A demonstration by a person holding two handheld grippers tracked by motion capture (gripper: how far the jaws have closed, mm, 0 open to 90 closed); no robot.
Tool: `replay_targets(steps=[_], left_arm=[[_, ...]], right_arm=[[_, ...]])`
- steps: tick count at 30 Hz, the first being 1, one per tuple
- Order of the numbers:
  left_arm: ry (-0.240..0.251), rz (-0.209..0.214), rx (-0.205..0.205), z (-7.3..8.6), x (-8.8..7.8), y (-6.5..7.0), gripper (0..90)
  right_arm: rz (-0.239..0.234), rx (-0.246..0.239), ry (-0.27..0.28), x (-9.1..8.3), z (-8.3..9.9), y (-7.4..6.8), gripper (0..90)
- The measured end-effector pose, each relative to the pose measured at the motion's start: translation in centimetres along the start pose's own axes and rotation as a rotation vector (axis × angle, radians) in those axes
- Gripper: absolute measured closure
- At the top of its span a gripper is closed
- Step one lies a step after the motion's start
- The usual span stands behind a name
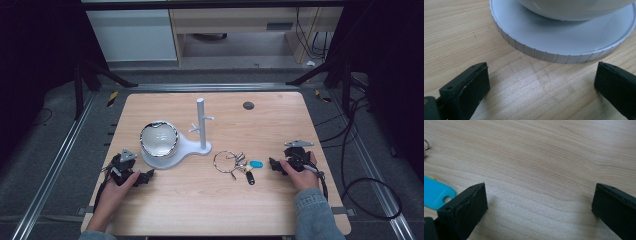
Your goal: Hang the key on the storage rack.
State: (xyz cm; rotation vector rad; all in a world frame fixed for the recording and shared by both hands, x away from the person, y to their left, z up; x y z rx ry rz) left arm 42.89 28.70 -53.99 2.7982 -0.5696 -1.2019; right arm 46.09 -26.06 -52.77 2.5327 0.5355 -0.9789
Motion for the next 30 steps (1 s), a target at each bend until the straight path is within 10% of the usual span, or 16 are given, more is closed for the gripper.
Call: replay_targets(steps=[20, 30], left_arm=[[-0.003, -0.008, -0.003, 0.1, -0.1, 0.0, 0.0], [-0.003, -0.008, -0.003, 0.1, -0.1, 0.0, 0.0]], right_arm=[[-0.026, -0.026, -0.021, -1.4, -0.6, 0.1, 18.7], [-0.16, -0.212, -0.116, -3.0, -3.2, -1.8, 33.7]])
Point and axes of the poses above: each handheld gripper's, and its own axes: x roughly forward along the jaws, z roughly out of its underside, y roughly to its right, the point moved 3 cm from there along x, roughly forward along the jaws, and after that the axes turned 14 degrees about -x, right-handed, at the moved point
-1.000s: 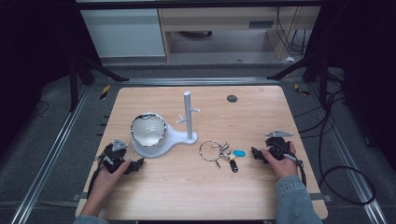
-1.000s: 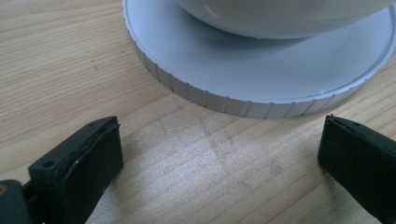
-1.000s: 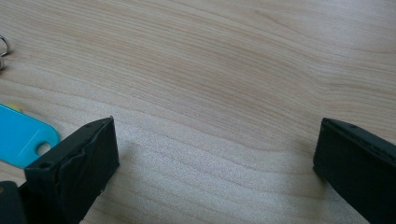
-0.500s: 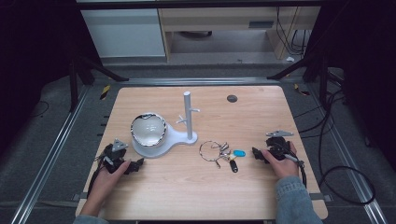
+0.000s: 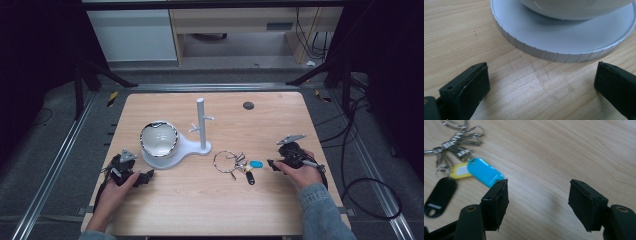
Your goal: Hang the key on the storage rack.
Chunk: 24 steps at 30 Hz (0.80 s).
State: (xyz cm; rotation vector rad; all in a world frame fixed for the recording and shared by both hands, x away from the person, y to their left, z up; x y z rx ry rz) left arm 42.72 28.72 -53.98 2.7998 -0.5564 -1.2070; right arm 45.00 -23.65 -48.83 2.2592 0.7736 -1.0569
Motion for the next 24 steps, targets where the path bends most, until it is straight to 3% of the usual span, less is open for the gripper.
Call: replay_targets(steps=[3, 7, 13, 14, 17, 24], left_arm=[[0.0, 0.0, 0.0, 0.0, 0.0, 0.0, 0.0], [0.0, 0.0, 0.0, 0.0, 0.0, 0.0, 0.0], [0.0, 0.0, 0.0, 0.0, 0.0, 0.0, 0.0], [0.0, 0.0, 0.0, 0.0, 0.0, 0.0, 0.0], [0.0, 0.0, 0.0, 0.0, 0.0, 0.0, 0.0], [-0.001, 0.001, 0.001, 0.0, 0.0, 0.0, 0.0]], right_arm=[[-0.022, -0.021, -0.013, -0.3, -0.5, -0.3, 36.9], [-0.085, -0.095, -0.081, -0.9, -1.9, -0.9, 41.6], [-0.154, -0.164, -0.128, -1.2, -3.3, -1.4, 50.8], [-0.154, -0.164, -0.128, -1.2, -3.3, -1.4, 50.8], [-0.182, -0.229, -0.157, -1.2, -4.2, -1.8, 59.6], [-0.226, -0.299, -0.187, -0.5, -5.8, -2.6, 70.7]])
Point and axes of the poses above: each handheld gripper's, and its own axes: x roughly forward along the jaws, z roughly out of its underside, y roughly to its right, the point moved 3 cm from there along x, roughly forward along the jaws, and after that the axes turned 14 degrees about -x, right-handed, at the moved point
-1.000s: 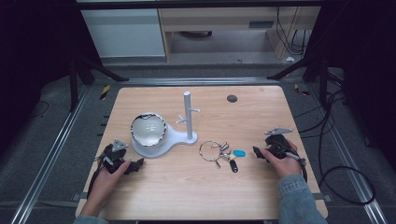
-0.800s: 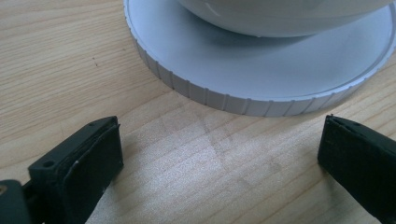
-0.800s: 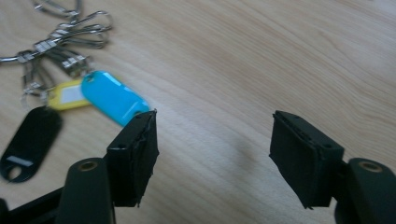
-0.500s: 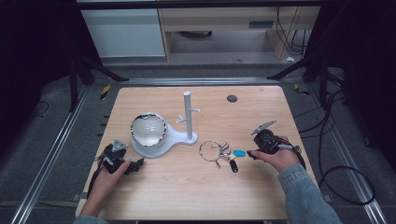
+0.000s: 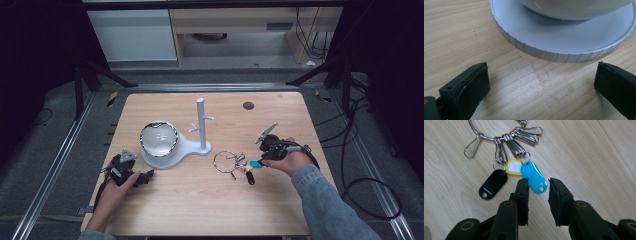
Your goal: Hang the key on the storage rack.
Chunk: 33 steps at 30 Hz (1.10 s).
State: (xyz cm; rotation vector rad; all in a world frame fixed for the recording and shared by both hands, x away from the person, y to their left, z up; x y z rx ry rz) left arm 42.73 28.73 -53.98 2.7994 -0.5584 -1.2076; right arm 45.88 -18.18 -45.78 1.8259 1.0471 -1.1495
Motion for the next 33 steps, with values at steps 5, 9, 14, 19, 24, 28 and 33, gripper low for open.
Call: replay_targets(steps=[5, 9, 14, 19, 24, 28, 33], left_arm=[[0.0, -0.001, -0.001, 0.0, 0.0, 0.0, 0.0], [0.0, 0.001, 0.001, 0.0, 0.0, 0.0, 0.0], [0.0, 0.001, 0.001, 0.0, 0.0, 0.0, 0.0], [0.0, 0.001, 0.001, 0.0, 0.0, 0.0, 0.0], [-0.001, 0.003, 0.003, 0.0, 0.0, 0.0, 0.0], [0.0, 0.003, 0.003, 0.0, 0.0, 0.0, 0.0], [-0.001, 0.003, 0.004, 0.0, 0.0, 0.0, 0.0]], right_arm=[[-0.01, -0.07, -0.034, 1.0, -2.5, 0.8, 74.8], [-0.02, -0.12, -0.058, 1.8, -4.2, 1.2, 77.6], [-0.034, -0.175, -0.097, 2.8, -5.6, 1.2, 78.7], [-0.05, -0.229, -0.14, 4.1, -6.7, 1.1, 74.8], [-0.076, -0.257, -0.154, 5.0, -7.1, 1.1, 71.0], [-0.084, -0.286, -0.189, 5.8, -6.8, 0.9, 70.2], [-0.108, -0.298, -0.202, 5.6, -6.7, 0.6, 78.1]])
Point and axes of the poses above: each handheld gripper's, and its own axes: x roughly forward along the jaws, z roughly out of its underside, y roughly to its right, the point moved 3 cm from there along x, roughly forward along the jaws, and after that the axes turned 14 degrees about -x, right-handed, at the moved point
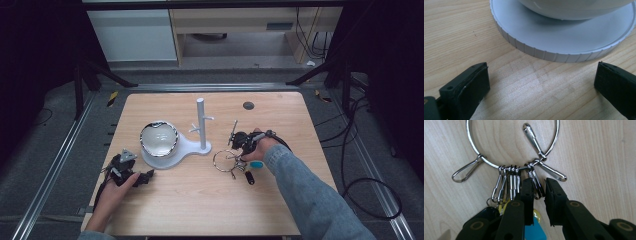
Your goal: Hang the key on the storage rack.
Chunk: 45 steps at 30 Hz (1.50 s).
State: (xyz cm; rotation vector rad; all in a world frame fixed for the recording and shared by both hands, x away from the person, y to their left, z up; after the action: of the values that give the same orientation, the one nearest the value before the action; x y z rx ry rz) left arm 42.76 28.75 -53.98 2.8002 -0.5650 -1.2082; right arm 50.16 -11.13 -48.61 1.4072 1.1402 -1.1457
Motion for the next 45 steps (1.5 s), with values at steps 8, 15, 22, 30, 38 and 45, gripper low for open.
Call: replay_targets(steps=[8, 15, 22, 30, 38, 45], left_arm=[[0.0, 0.0, 0.0, 0.0, 0.0, 0.0, 0.0], [0.0, 0.0, 0.0, 0.0, 0.0, 0.0, 0.0], [0.0, 0.0, 0.0, 0.0, 0.0, 0.0, 0.0], [0.0, 0.0, 0.0, 0.0, 0.0, 0.0, 0.0], [0.0, 0.0, 0.0, 0.0, 0.0, 0.0, 0.0], [0.0, 0.0, 0.0, 0.0, 0.0, 0.0, 0.0]], right_arm=[[-0.02, 0.005, 0.004, 0.4, -0.2, 0.2, 79.6], [-0.027, -0.006, -0.013, 0.6, -0.5, 0.2, 80.9], [-0.036, -0.002, -0.009, 0.7, -0.7, 0.3, 84.7], [-0.053, 0.014, 0.005, 0.5, -0.4, 0.3, 87.8], [-0.037, 0.044, 0.036, -1.3, 0.3, 0.4, 88.4], [-0.005, 0.069, 0.049, -3.2, 0.8, 0.5, 88.5]])
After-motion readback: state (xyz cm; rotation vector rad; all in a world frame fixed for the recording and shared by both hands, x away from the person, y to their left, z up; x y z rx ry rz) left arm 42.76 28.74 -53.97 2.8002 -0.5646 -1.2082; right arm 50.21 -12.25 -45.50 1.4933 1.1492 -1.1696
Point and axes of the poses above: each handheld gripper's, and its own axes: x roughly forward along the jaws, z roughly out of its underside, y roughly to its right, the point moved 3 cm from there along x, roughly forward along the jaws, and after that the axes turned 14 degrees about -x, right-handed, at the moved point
